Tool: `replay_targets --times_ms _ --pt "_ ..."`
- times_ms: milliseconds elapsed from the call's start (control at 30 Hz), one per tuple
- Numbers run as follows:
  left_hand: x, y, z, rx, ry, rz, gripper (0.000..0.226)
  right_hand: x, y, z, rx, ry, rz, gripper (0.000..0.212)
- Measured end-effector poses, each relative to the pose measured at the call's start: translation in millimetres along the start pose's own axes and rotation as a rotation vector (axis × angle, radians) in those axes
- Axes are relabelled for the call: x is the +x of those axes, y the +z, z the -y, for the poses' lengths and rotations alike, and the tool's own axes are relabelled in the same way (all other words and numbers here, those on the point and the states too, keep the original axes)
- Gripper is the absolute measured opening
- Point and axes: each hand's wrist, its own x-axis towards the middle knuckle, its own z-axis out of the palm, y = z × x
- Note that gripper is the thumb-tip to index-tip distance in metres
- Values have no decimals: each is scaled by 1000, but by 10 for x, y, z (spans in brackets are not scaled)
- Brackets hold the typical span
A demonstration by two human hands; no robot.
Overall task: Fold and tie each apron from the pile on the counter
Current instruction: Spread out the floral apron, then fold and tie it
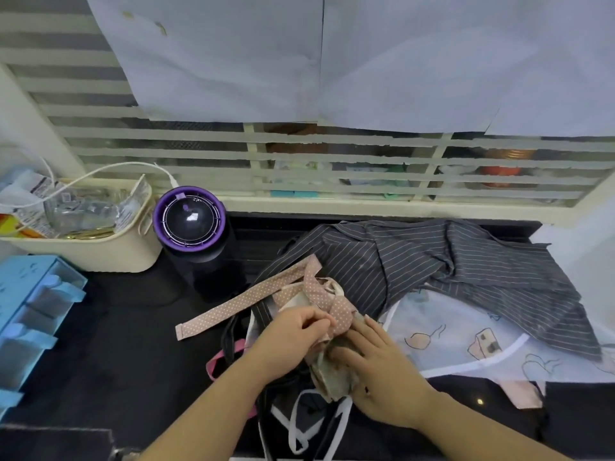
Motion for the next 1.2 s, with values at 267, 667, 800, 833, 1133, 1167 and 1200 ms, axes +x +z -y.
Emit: replay_targets --times_ms 267,667,800,833,1133,1167,1200 --pt "-24 225 193 -214 44 44 22 316 -295 -67 771 657 -214 7" --pt "-47 256 309 439 342 63 53 1001 -413 -196 428 625 252 34" --pt "27 293 389 580 358 45 47 1348 -436 -142 378 566 318 52" --pt "42 300 398 583 362 28 45 1419 -393 -98 402 567 356 51" --pt "188 273 411 502 324 -93 21 1485 -659 -111 1411 765 209 17" --pt "204 276 405 491 330 -103 20 1424 -759 -140 1524 726 226 20" --pt "212 280 411 490 335 -110 19 1351 -877 -145 1634 695 255 18"
